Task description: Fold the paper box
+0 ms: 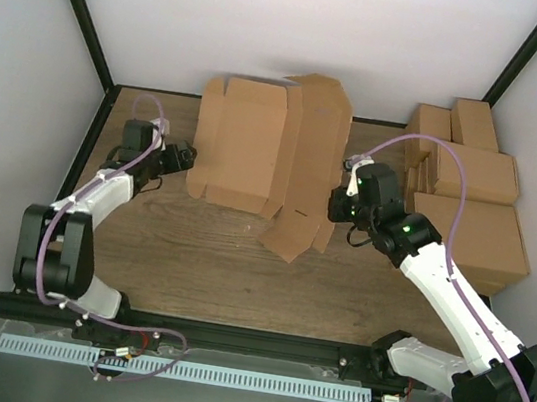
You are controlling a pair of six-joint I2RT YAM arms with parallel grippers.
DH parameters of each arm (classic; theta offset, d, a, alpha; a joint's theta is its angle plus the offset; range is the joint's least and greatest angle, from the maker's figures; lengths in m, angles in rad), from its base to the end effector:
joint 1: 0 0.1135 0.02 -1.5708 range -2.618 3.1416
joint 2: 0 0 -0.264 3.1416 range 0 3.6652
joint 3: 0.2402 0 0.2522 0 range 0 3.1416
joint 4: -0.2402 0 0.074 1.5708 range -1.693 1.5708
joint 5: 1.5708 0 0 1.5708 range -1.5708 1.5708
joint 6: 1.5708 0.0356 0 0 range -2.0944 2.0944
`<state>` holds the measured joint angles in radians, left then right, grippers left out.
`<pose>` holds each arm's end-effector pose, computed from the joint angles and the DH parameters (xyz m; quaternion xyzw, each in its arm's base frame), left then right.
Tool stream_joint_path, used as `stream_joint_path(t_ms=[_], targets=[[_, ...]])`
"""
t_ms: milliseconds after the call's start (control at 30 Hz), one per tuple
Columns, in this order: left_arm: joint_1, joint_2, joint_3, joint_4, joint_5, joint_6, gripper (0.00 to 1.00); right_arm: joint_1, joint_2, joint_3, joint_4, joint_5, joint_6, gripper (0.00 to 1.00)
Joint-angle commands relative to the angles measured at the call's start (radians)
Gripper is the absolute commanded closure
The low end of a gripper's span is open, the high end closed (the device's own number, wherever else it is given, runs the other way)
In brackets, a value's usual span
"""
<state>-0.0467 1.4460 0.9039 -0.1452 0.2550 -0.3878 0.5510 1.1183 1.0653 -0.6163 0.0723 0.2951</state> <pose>0.3110 -0.0235 0.2317 -0.0986 0.8929 -0.2037 0.3893 0.2043 0.1225 0.3299 -0.0992 0.8942 0.1491 0.4103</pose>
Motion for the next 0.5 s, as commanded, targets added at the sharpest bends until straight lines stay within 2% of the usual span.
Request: stream_joint_path(t_ms=[0, 167, 300, 467], targets=[[0.050, 0.110, -0.008, 0.349, 0.143, -0.046, 0.11, -0.001, -0.020, 0.014, 0.004, -0.016, -0.014, 0.99], [0.054, 0.283, 0.117, 0.381, 0.185, -0.074, 0.11, -0.001, -0.017, -0.012, 0.023, -0.062, 0.004, 0.99], [0.054, 0.420, 0.246, 0.292, 0.199, -0.072, 0.12, -0.001, -0.012, -0.026, 0.035, -0.072, 0.013, 0.99], [0.055, 0.472, 0.229, 0.381, 0.239, -0.072, 0.12, -0.001, 0.004, -0.050, 0.062, -0.065, 0.009, 0.99]])
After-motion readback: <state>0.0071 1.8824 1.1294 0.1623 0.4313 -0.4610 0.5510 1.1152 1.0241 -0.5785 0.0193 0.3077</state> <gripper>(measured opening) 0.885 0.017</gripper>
